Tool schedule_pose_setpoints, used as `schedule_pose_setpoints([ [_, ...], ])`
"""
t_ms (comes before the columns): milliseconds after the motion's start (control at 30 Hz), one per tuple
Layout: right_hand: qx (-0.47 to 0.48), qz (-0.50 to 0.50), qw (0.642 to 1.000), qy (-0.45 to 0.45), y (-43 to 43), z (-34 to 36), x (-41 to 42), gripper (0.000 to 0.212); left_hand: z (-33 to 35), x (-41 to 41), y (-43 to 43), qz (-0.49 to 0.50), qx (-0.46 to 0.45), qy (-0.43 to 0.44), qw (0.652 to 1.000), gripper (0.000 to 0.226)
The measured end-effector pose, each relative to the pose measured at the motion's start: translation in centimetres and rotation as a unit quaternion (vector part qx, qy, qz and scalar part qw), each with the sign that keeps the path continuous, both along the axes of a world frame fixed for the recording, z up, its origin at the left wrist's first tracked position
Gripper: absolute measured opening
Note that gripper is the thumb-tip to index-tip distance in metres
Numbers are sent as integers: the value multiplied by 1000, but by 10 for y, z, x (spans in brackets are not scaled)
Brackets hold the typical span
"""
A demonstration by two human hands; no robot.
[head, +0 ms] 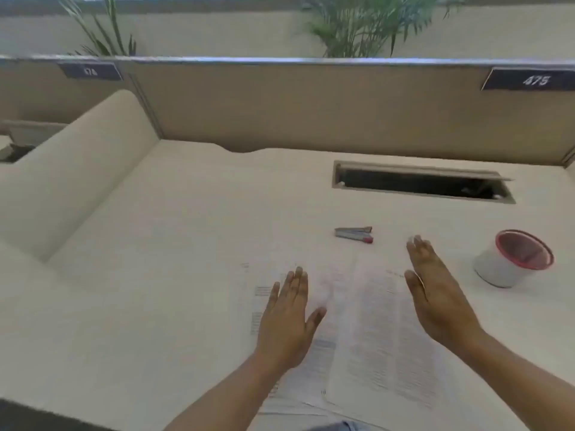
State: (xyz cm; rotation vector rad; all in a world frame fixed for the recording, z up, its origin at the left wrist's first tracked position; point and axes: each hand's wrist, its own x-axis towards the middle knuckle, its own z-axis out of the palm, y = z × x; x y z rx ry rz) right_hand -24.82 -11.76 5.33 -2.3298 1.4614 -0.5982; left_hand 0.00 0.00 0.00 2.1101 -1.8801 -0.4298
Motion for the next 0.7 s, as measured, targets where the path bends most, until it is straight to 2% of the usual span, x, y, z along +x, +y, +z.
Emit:
schedule_pose_setpoints([
  [33,30,-1,1000,7,12,-7,-2,59,-7,-1,9,11,23,20,999,84],
  [167,91,-2,993,72,49,-50,-18,67,-41,-6,33,28,49,10,998,83],
  [367,84,13,983,160,68,-89,-25,75,-45,-9,34,38,41,-4,998,82],
  [567,73,0,982,175,72,-97,-26,74,-44,-11,34,47,51,-9,998,83],
  [633,73,-3,982,172,72,-97,-26,73,-34,-15,32,61,62,30,996,81],
  [700,82,-7,982,170,74,-97,-26,73,-18,-23,27,112,65,136,982,78],
])
